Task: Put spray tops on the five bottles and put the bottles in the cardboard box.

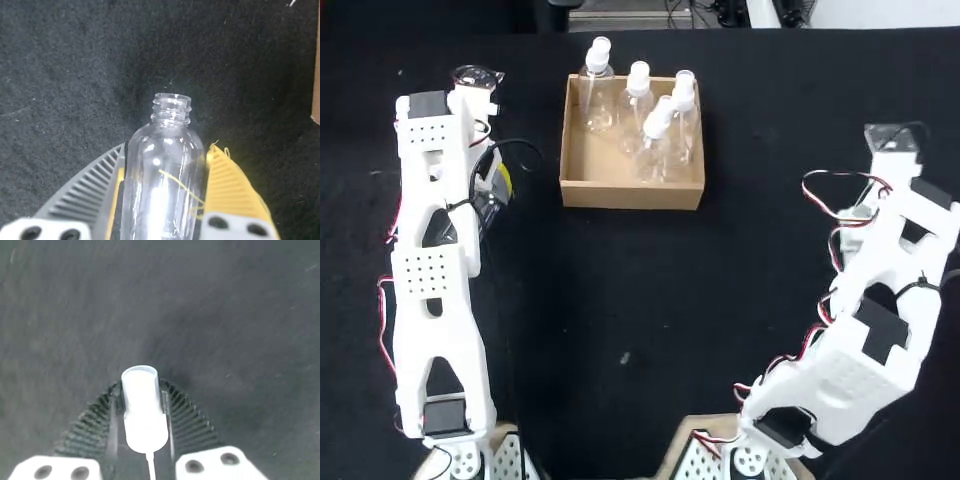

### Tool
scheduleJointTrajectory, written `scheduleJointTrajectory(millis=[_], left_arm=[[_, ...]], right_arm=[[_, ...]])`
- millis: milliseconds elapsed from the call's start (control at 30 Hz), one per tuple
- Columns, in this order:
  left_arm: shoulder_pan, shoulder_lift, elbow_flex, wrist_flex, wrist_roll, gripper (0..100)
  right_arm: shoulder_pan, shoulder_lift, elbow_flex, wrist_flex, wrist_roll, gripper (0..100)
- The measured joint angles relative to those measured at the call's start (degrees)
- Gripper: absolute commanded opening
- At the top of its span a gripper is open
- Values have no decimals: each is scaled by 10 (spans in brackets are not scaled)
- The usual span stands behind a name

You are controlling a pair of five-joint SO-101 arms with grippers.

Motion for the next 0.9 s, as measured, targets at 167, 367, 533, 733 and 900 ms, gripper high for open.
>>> scheduleJointTrajectory(millis=[167,367,533,733,900], left_arm=[[0,-25,13,0,0,300],[-1,-69,78,0,-79,296],[-1,-70,102,0,-113,295],[2,-69,103,0,-118,111],[12,-46,100,1,-119,48]], right_arm=[[-16,-12,9,3,-20,10],[-32,-33,9,20,-21,10],[-33,-33,17,21,-21,10],[-33,-47,29,22,-27,10],[-47,-138,29,69,-73,10]])
